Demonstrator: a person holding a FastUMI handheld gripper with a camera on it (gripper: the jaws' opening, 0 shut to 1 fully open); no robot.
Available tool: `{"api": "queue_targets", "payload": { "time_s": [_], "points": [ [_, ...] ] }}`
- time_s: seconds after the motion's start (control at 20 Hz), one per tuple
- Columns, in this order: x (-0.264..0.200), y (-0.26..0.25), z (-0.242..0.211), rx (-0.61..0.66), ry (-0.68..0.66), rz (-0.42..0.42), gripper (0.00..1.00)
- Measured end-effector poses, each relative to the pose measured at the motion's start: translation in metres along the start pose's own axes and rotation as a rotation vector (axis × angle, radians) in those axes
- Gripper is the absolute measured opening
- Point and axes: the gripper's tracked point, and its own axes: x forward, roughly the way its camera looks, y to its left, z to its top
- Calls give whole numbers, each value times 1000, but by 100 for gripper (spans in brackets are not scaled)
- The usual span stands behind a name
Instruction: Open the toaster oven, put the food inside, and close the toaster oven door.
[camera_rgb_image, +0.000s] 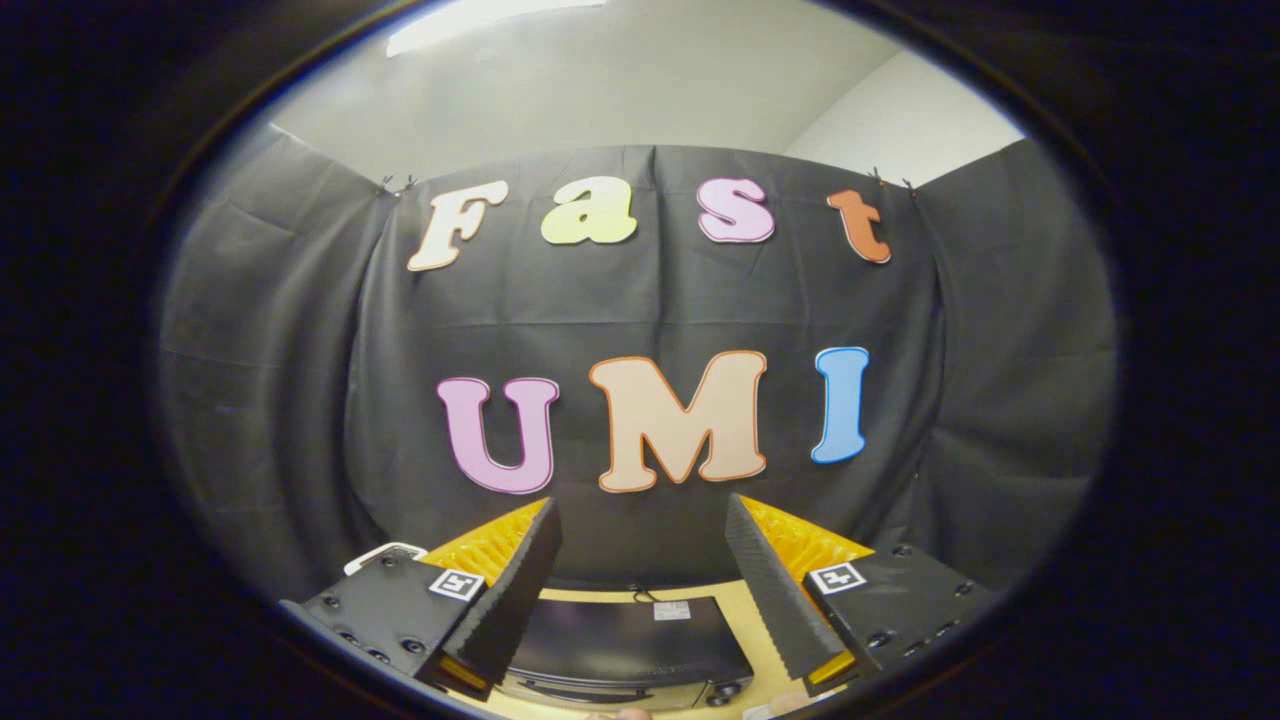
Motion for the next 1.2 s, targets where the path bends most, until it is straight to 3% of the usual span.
{"api": "queue_targets", "payload": {
  "time_s": [0.25, 0.5, 0.75, 1.2],
  "points": [
    [13, -3, -45, 17, 67, -14, 100],
    [27, 1, -137, 21, 218, -37, 100],
    [38, 19, -212, 35, 347, -5, 100],
    [22, 39, -282, 50, 485, 43, 100]
  ]
}}
